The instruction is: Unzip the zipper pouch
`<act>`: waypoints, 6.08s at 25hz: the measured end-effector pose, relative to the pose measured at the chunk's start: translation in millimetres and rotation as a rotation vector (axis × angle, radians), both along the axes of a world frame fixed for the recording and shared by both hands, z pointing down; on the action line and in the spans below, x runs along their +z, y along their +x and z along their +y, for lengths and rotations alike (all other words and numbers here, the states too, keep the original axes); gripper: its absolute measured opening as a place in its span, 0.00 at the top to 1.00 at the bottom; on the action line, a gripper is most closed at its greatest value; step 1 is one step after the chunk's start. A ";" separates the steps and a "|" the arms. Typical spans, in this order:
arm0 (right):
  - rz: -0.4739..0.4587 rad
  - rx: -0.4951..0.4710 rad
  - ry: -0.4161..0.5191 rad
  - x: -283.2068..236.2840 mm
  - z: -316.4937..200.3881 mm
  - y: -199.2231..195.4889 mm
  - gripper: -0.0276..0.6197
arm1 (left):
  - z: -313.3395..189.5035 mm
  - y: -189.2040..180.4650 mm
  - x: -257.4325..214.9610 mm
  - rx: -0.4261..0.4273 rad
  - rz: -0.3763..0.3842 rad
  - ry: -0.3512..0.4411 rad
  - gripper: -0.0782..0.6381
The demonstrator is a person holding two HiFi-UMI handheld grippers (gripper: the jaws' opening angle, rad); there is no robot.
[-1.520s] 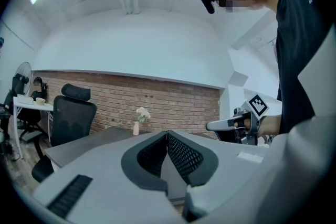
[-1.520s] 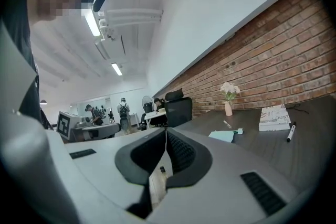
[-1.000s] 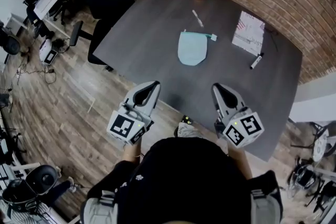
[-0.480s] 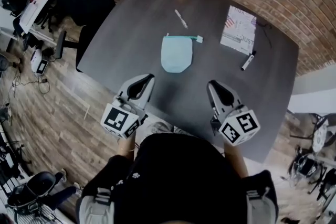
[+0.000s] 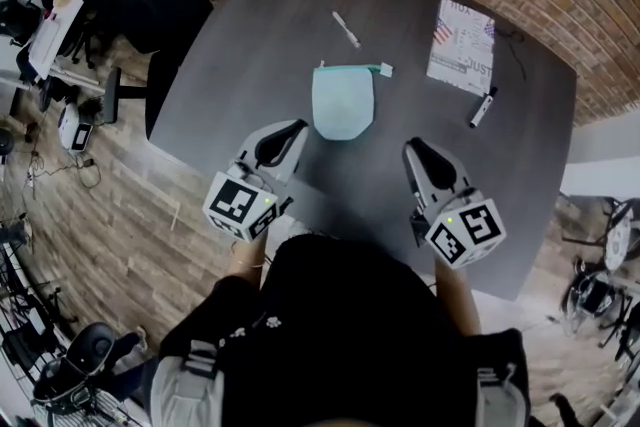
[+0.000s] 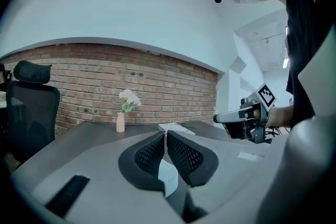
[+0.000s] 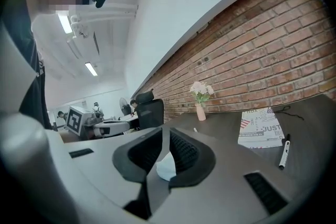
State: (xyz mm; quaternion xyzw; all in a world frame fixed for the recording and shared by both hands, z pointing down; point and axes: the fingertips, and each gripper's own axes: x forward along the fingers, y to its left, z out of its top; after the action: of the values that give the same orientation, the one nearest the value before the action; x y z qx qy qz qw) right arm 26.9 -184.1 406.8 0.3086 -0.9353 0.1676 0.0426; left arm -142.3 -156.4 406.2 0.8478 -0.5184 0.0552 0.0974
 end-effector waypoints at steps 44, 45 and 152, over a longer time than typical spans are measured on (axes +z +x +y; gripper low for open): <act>0.567 0.097 -0.365 220.9 -158.0 -103.3 0.73 | -113.6 -91.6 134.5 0.176 0.136 -0.272 0.81; 0.588 0.090 -0.364 225.0 -157.5 -103.8 0.73 | -113.1 -92.2 134.7 0.174 0.138 -0.273 0.81; 0.359 0.030 0.118 6.8 -14.5 -116.7 0.88 | -47.8 58.7 50.0 0.535 -1.123 0.280 0.88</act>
State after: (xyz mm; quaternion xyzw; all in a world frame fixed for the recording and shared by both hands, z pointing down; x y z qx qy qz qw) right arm -89.8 -198.6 413.6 0.3494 -0.9163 0.0553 0.1879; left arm -83.6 -204.2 456.2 0.7944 -0.2631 0.4455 -0.3181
